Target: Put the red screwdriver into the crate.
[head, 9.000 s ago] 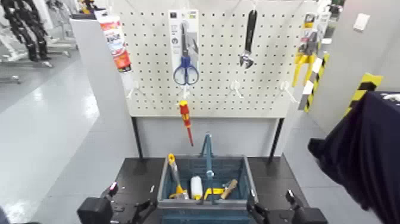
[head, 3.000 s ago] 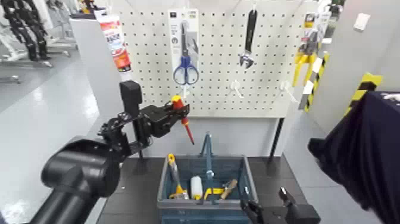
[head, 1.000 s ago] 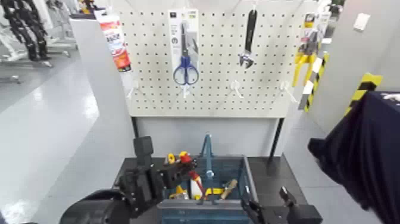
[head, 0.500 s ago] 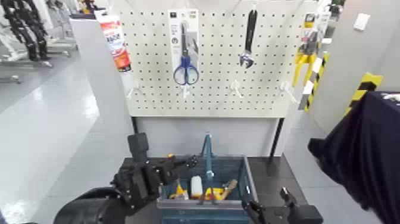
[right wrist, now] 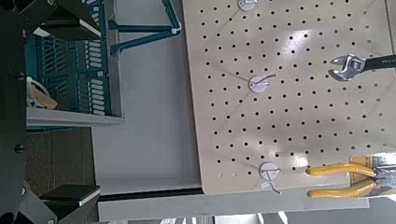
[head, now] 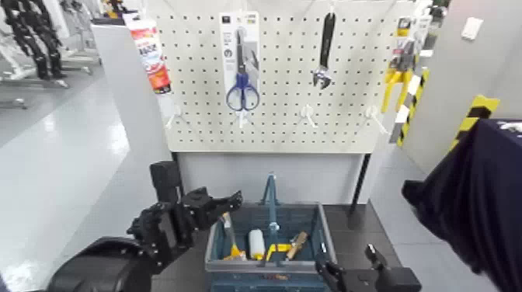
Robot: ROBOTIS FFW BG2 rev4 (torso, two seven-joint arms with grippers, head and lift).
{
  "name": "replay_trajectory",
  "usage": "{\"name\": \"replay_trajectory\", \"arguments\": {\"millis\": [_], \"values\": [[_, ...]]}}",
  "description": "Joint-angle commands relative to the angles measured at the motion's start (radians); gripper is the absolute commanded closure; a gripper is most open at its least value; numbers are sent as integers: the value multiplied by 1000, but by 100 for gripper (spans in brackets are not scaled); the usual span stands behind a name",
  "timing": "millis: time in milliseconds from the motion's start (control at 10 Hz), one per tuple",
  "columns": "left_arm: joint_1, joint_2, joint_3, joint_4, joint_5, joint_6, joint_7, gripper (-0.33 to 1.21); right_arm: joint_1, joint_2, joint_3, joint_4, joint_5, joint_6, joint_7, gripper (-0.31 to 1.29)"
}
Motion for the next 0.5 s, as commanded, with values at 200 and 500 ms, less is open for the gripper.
{"name": "replay_trajectory", "arguments": {"millis": [200,500], "values": [[115,13,19,-145,-158,-63,97,10,5,2,-6,-2,5,-2,0,14],[219,7,35,-187,-250,-159,143,10,11,5,-12,-5,20,-15,0,14]]}}
